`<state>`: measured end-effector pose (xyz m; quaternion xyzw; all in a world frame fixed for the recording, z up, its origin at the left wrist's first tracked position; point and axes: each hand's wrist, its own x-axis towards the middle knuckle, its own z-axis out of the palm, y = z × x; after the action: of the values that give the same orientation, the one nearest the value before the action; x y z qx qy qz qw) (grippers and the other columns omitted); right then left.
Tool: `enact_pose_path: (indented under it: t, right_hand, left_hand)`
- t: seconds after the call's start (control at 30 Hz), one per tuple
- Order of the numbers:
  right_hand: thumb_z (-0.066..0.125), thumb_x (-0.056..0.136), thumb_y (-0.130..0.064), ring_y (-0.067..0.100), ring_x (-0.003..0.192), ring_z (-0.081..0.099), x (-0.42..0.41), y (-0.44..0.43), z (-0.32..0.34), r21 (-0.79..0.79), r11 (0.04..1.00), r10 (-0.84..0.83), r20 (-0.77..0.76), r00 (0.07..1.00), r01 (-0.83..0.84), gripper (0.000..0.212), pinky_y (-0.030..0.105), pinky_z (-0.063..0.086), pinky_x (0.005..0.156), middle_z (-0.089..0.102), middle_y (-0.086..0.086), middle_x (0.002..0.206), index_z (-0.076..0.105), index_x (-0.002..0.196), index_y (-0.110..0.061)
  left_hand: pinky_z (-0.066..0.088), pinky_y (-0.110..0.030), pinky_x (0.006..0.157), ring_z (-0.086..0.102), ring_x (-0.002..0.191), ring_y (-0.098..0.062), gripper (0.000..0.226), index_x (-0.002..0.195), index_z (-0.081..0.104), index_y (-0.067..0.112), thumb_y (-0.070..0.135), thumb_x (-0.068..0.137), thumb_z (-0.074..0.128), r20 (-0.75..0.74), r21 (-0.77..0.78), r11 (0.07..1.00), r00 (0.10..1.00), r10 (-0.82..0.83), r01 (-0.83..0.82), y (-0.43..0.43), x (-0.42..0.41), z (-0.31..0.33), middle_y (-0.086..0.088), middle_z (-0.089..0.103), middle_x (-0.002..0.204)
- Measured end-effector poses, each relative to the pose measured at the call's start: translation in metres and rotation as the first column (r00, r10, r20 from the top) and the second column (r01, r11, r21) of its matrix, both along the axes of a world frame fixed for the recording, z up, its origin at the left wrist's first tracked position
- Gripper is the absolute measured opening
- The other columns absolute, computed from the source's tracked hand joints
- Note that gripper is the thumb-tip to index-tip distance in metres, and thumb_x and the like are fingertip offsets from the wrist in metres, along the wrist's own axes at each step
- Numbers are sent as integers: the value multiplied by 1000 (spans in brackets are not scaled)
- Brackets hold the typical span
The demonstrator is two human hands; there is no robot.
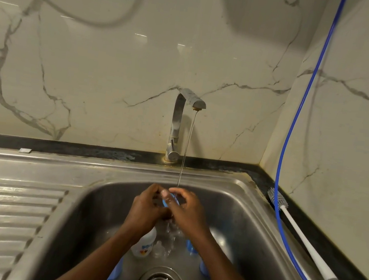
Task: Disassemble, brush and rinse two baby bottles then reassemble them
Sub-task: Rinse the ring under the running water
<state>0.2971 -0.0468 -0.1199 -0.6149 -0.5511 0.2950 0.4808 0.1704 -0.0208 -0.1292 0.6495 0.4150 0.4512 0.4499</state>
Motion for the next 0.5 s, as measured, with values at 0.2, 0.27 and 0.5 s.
enact_pose_path:
  t: [0.2,0.27,0.5]
  right_hand:
    - [50,97,-45,10,91,60,-7,1,2,71,995,-79,78,994,73,16,37,60,77,58,-8,95,54,103,-30]
    - [41,102,-42,11,95,59,-4,0,6,23,993,-119,30,992,118,26,31,59,75,57,-6,101,57,114,-26]
    - [62,93,-32,6,100,51,-9,5,3,124,992,-40,327,944,-1,21,6,40,72,43,-11,111,58,113,-28]
  left_hand:
    - [56,-22,63,71,72,-15,31,107,50,4,2,85,71,79,-137,982,990,-119,129,-7,1,2,-10,70,88]
    - [58,-26,64,72,74,-22,33,112,51,7,2,85,70,135,-162,971,978,-157,178,-8,2,4,-12,72,85]
    - [58,-28,61,71,70,-22,15,107,61,8,0,96,54,73,-107,993,997,-33,40,-2,-1,1,-13,72,89]
